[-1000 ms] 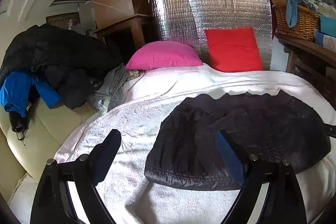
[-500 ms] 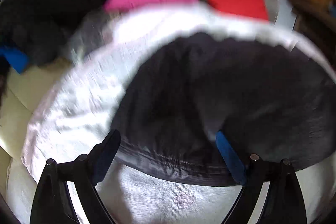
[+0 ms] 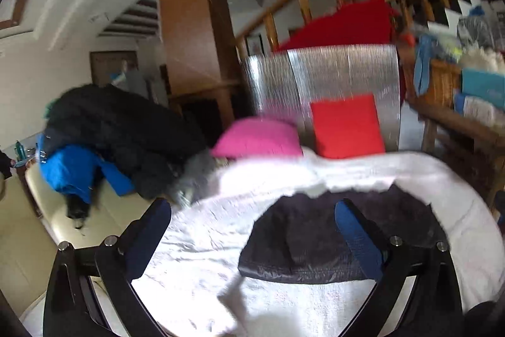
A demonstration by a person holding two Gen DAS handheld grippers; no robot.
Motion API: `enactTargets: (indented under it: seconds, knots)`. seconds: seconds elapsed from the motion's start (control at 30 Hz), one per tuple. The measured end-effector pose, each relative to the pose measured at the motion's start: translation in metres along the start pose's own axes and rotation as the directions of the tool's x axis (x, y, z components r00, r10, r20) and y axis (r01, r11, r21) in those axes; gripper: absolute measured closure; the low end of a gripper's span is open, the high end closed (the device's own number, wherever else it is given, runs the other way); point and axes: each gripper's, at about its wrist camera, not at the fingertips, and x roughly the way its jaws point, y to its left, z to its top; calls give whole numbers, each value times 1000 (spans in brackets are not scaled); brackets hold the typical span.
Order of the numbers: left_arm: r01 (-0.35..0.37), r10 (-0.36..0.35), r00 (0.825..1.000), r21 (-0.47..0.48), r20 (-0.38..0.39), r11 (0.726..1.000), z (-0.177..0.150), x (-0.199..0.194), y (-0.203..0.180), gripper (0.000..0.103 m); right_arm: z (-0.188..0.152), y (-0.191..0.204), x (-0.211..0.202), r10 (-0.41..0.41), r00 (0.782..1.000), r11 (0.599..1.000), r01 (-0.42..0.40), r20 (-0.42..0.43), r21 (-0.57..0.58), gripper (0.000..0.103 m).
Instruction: Fold large clothes
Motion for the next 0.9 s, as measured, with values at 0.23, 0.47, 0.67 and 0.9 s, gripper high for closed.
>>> enactTargets:
  seconds: [0.23,0.47,0.67,0.9]
  knots:
    - [-33,36,996,-36,84,999,23,-62,31,0,17,25,-67,-26,999,999,27,31,-19,24]
    - [-32,38,996,-81,80,996,24,-80,56,0,19,46,-96,7,1000,998,-6,25,-55,24]
    - [-44,52,994,-80,93,996,23,-91,65,0,19,63,-110,12,999,996,-8,43,-93,24]
    - [-52,60,992,-74,108,996,23,-100,69,0,18,67,-117,-1,999,996,6,52,-89,24]
